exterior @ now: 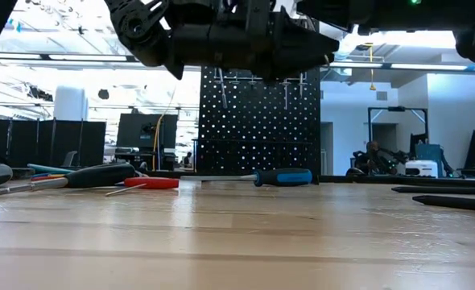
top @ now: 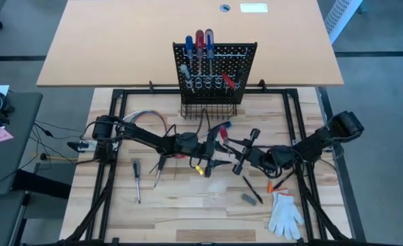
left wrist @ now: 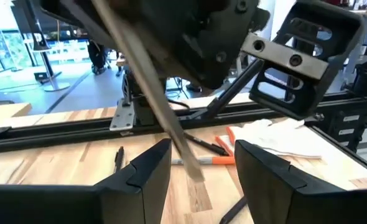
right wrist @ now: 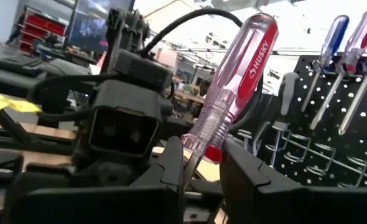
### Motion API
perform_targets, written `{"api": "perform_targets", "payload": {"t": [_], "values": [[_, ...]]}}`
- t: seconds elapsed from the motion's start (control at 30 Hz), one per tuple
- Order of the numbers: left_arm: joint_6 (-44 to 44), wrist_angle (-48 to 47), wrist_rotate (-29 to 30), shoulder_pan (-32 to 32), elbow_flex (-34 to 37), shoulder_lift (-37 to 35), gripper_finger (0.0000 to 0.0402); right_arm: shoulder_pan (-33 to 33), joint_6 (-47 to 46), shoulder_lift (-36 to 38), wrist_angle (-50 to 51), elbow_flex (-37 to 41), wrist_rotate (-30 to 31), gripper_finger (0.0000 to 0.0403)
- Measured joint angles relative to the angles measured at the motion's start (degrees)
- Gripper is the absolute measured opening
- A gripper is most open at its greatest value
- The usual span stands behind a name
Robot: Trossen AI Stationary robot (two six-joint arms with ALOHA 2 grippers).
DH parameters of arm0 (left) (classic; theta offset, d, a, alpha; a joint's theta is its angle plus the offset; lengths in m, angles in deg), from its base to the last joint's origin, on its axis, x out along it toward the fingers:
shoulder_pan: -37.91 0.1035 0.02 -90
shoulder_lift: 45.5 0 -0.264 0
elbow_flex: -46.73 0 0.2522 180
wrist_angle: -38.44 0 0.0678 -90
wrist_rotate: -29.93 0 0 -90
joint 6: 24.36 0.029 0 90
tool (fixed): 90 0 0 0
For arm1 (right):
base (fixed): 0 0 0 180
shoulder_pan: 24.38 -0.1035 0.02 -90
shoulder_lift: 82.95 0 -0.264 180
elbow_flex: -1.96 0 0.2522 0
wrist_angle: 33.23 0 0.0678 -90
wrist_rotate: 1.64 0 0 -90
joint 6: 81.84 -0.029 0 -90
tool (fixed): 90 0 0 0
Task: Hang tools onto peg board
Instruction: Hang the red transparent screwdriver on the black peg board
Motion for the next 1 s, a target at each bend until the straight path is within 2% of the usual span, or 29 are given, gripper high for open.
{"api": "perform_targets", "payload": {"t": [0.17, 0.43, 0.57, 0.7, 0.87, 1.0], "values": [[-0.02, 0.72, 0.02, 0.00, 0.00, 0.00, 0.0139, -0.47, 0.05, 0.00, 0.02, 0.00, 0.12, 0.0069], [1.62, 0.49, 1.09, 0.07, 0.18, 0.00, 0.0021, -0.52, 0.62, 0.00, 0.84, 0.03, -0.23, 0.0069], [4.90, -0.40, 7.60, -0.35, 1.13, -0.19, 0.0014, -0.53, 1.05, -0.02, 1.52, 0.19, -0.09, 0.0073], [7.68, -7.59, 11.46, -0.19, 1.10, -2.48, 0.0007, -1.40, 0.08, -0.04, 2.21, 0.19, 0.48, 0.0132], [10.84, -20.98, 18.69, -0.06, 1.20, -6.86, 0.0004, -3.95, -0.09, 2.45, 1.98, 0.00, 7.22, 0.0228], [10.87, -27.74, 20.97, -0.02, 1.16, -9.12, 0.0003, -5.37, -0.41, 5.93, 5.74, -0.02, 10.27, 0.0264]]}}
